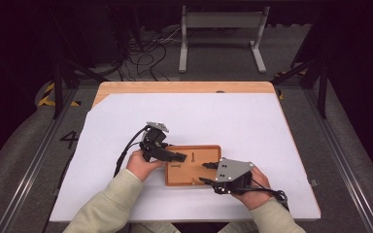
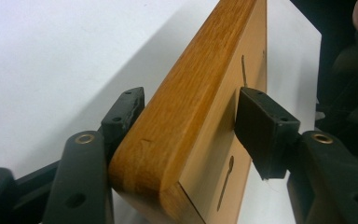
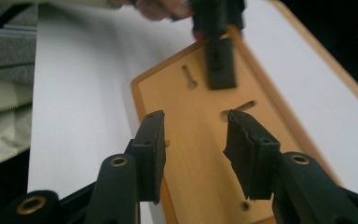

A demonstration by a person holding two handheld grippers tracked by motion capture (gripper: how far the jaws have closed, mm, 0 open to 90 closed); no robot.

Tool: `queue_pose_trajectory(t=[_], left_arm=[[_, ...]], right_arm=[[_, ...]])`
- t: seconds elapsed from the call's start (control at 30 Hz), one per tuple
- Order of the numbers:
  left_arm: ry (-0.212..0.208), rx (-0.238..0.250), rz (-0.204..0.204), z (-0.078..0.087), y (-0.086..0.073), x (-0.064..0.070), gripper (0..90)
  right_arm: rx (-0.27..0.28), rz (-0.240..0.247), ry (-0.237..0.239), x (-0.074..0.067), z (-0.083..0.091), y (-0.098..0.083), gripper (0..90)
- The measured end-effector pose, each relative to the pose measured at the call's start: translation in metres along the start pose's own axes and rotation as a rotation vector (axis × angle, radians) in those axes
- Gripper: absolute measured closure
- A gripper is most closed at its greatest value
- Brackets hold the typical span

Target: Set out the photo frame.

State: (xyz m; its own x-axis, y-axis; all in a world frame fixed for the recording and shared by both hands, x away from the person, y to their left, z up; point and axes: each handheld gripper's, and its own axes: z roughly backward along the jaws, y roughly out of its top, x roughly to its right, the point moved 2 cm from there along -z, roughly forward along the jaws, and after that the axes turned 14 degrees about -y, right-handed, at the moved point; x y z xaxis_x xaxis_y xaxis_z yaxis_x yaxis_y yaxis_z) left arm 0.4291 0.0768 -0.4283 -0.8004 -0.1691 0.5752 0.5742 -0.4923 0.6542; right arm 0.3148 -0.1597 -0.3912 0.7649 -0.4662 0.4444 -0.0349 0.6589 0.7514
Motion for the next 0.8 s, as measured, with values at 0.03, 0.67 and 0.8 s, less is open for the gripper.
queue_pose_trajectory(t=[0.03, 0.67, 0.8], left_arm=[[0.000, 0.000, 0.000, 0.000, 0.000, 0.000, 45.8], [-0.020, 0.044, -0.228, 0.012, -0.001, 0.045, 64.7], [0.033, 0.054, -0.274, 0.013, -0.001, 0.053, 68.8]], right_arm=[[0.011, -0.016, -0.012, 0.005, 0.006, 0.001, 57.1], [0.079, -0.338, -0.219, 0.075, 0.044, -0.035, 56.3], [0.055, -0.362, -0.240, 0.079, 0.040, -0.043, 56.3]])
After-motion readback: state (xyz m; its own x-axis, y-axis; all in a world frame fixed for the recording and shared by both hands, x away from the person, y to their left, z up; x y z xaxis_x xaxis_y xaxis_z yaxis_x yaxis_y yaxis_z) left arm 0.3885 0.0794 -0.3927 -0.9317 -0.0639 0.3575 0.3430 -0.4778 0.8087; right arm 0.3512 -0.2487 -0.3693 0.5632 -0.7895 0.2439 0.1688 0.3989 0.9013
